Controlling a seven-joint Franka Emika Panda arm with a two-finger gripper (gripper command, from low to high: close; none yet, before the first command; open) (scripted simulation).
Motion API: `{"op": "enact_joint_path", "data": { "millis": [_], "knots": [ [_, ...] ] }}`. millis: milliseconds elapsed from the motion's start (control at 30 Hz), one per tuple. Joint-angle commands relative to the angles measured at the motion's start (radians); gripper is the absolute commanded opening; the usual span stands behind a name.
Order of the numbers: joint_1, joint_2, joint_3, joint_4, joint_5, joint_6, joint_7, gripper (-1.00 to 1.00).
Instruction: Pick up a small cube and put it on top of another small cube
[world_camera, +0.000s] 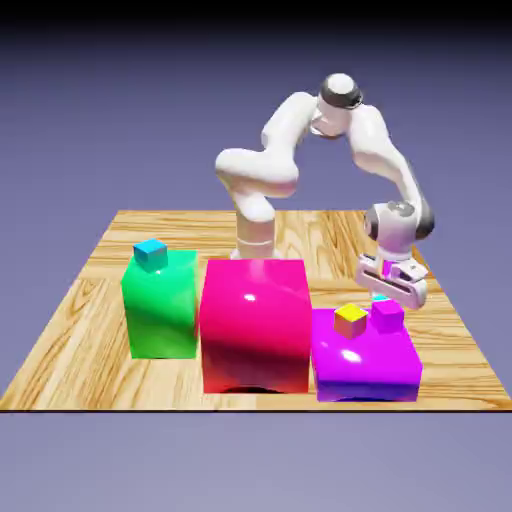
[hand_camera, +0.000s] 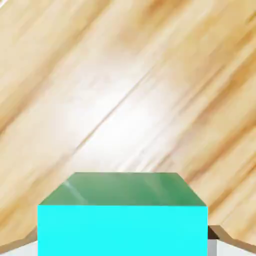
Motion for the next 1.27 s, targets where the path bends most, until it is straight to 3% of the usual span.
{"op": "enact_joint_path", "data": {
  "millis": [0, 133, 900, 1133, 1167, 1233],
  "knots": [
    [0.024, 0.012, -0.036, -0.009, -0.029, -0.009, 0.013, -1.0],
    [0.093, 0.024, -0.175, -0.001, -0.112, -0.039, 0.008, -1.0],
    [-0.615, -0.672, -0.639, 0.22, -0.016, -0.912, -0.972, -1.0],
    [-0.585, -0.731, -0.467, 0.157, 0.132, -0.848, -0.957, -1.0],
    [-0.585, -0.731, -0.467, 0.157, 0.132, -0.848, -0.957, 1.0],
    [-0.595, -0.719, -0.503, 0.169, 0.1, -0.865, -0.96, 1.0]
  ]
}}
